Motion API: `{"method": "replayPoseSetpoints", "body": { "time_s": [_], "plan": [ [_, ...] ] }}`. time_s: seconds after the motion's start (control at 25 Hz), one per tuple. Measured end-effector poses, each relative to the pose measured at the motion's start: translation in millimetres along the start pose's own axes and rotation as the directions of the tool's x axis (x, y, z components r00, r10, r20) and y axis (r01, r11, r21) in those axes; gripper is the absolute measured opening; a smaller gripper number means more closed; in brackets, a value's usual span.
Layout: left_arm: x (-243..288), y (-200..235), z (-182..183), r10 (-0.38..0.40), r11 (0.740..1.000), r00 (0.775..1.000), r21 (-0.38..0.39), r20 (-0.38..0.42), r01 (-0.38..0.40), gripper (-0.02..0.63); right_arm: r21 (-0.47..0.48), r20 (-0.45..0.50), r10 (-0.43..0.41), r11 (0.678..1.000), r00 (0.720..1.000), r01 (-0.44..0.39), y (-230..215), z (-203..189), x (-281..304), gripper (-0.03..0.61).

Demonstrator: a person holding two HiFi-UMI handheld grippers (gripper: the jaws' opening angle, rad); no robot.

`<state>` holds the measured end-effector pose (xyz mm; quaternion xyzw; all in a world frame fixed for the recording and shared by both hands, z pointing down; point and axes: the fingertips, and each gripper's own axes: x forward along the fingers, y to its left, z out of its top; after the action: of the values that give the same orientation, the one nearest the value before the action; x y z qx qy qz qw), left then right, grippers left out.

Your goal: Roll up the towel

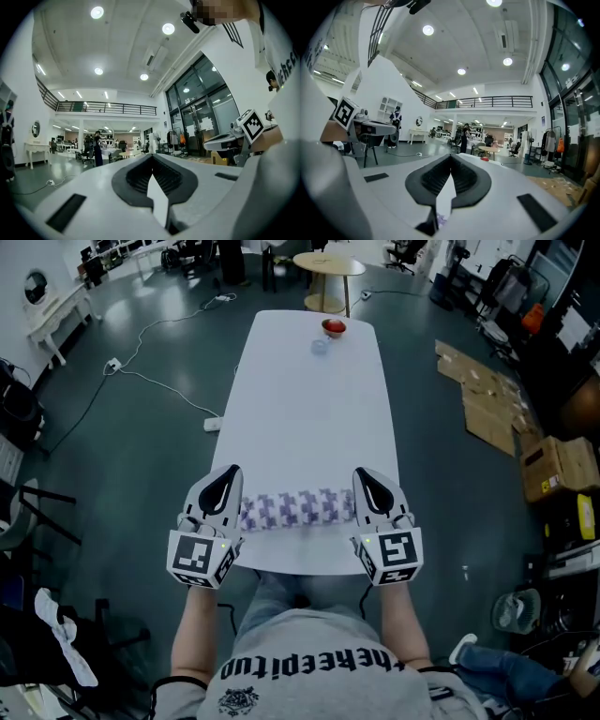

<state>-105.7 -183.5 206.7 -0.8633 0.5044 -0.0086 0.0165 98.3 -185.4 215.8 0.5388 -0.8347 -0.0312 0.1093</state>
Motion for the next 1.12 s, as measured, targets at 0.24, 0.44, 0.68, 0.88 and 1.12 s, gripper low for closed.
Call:
{"method": "replayPoseSetpoints", "body": {
  "time_s": [0.24,0.44,0.68,0.88,1.12],
  "plan": [
    [-20.5,-18.4,37.5,0.039,0.999,0.996,0.026,0.080,-0.042,0.005,-0.021,0.080,-0.043,0.999,0.996,0.045,-9.1,31.9,-36.2,0.002],
    [-50.5,-28.3,58.1,0.071,0.996,0.987,0.036,0.142,-0.077,0.005,-0.038,0.148,-0.073,0.996,0.986,0.080,-2.4,51.3,-67.8,0.002],
    [-59.3,-37.4,72.2,0.091,0.994,0.980,0.046,0.179,-0.100,0.005,-0.037,0.194,-0.095,0.994,0.976,0.104,-8.6,63.9,-86.3,0.002],
    [-70.1,-46.3,75.4,0.104,0.993,0.976,0.040,0.191,-0.114,0.005,-0.026,0.213,-0.115,0.992,0.970,0.124,-9.5,64.8,-104.0,0.002],
    [-76.2,-54.8,79.5,0.109,0.992,0.974,0.047,0.199,-0.120,0.005,-0.027,0.225,-0.118,0.992,0.967,0.127,-9.1,64.6,-116.8,0.002]
  ]
}}
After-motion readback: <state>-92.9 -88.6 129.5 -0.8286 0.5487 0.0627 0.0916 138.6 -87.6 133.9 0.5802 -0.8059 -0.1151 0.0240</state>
